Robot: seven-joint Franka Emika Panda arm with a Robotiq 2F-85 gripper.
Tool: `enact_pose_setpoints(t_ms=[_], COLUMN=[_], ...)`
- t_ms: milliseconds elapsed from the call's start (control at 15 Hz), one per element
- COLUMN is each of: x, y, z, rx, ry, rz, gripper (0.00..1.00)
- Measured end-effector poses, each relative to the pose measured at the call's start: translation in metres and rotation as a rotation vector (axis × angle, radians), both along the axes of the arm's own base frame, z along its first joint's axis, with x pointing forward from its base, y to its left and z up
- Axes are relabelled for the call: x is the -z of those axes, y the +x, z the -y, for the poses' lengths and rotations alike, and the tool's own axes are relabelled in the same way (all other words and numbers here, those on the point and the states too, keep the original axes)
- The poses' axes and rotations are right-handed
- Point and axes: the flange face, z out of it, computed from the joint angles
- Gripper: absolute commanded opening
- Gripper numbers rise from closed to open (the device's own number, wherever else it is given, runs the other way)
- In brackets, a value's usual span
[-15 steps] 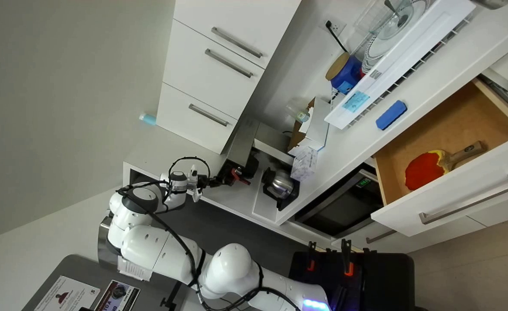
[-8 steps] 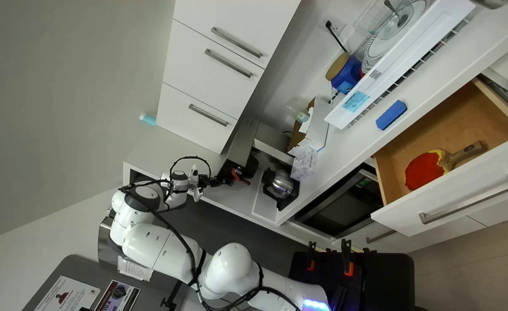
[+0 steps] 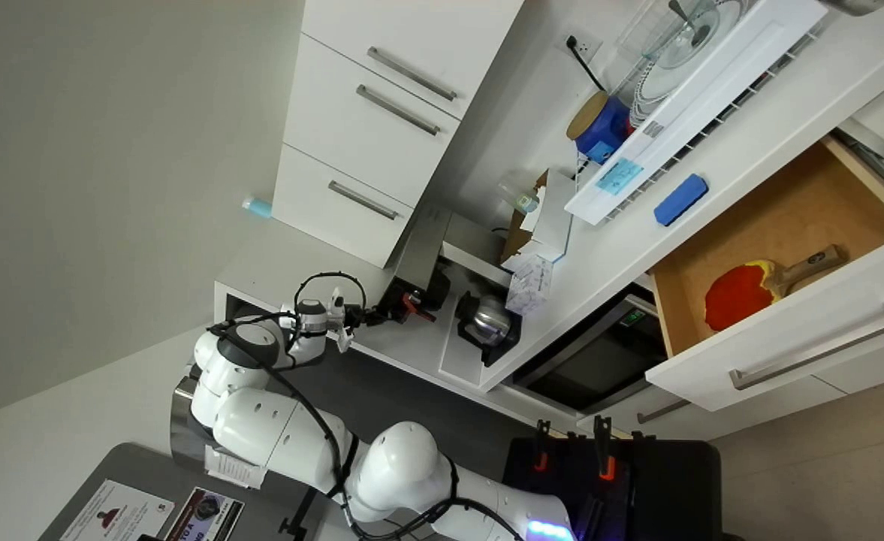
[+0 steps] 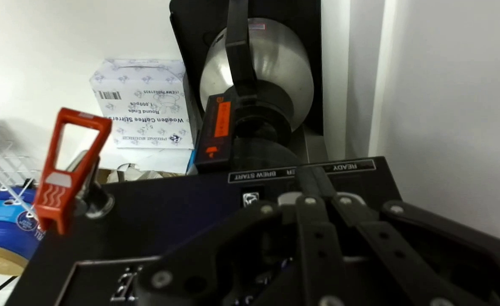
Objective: Turn on the coffee marker
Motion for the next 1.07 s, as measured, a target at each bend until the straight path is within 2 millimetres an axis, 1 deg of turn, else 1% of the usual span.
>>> enact_pose_setpoints(t_ms=[400, 667, 867, 1067], x=[0.001, -0.002, -0.015, -0.032], y=[-0.006, -0.010, -0.026, -0.052], z=[-0.004, -0.006, -0.009, -0.003], rx=[-0.039, -0.040, -0.038, -0.011], ry=[-0.046, -0.033, -0.006, -0.021], rz=[0.053, 0.045, 0.029, -0.009], gripper=[0.00, 0.00, 0.00, 0.00])
